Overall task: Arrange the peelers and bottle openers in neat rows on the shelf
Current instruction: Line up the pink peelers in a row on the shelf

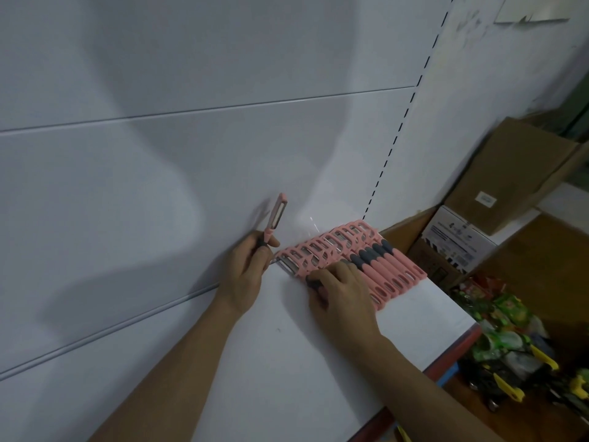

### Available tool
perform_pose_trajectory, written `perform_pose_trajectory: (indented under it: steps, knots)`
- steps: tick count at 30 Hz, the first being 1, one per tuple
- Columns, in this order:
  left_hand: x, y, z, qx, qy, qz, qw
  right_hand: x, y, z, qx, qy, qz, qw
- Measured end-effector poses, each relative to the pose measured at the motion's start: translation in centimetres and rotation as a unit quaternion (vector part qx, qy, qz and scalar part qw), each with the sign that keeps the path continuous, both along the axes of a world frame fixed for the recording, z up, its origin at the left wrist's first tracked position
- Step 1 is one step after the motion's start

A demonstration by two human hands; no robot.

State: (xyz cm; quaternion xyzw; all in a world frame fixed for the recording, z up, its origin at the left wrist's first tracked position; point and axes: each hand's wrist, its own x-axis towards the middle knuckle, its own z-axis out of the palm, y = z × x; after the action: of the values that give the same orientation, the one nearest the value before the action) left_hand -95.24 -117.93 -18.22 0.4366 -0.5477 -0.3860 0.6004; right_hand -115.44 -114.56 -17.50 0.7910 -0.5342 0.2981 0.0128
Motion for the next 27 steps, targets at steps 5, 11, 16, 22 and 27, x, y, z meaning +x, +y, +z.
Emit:
perform_pose_trajectory:
  steps: [5,11,16,22,27]
  knots:
    - [-0.1,0.3,0.4,0.006,0.003,-0.005,1.000,-0.1,-0.2,-0.1,0.009,-0.011,0.003,1.000]
    - [-0.4,0.8,1.1,0.030,0.031,-0.060,0.997,0.0,0.1,0.6,0.019,-0.040,-0.011,0.999]
    - [-2.1,1.0,2.0,0.005,-0.021,-0.101,0.995,0.9,-1.5,4.6,0.121,-0.264,0.064,0.955]
    - [-2.9,1.1,2.2,0.003,-0.101,-0.105,0.989,2.0,-1.7,6.7,0.219,-0.483,0.090,0.843]
    - [-1.6,0.9,2.7,-0.032,-0.205,0.013,0.978,1.7,-1.5,7.1,0.182,-0.563,0.078,0.802]
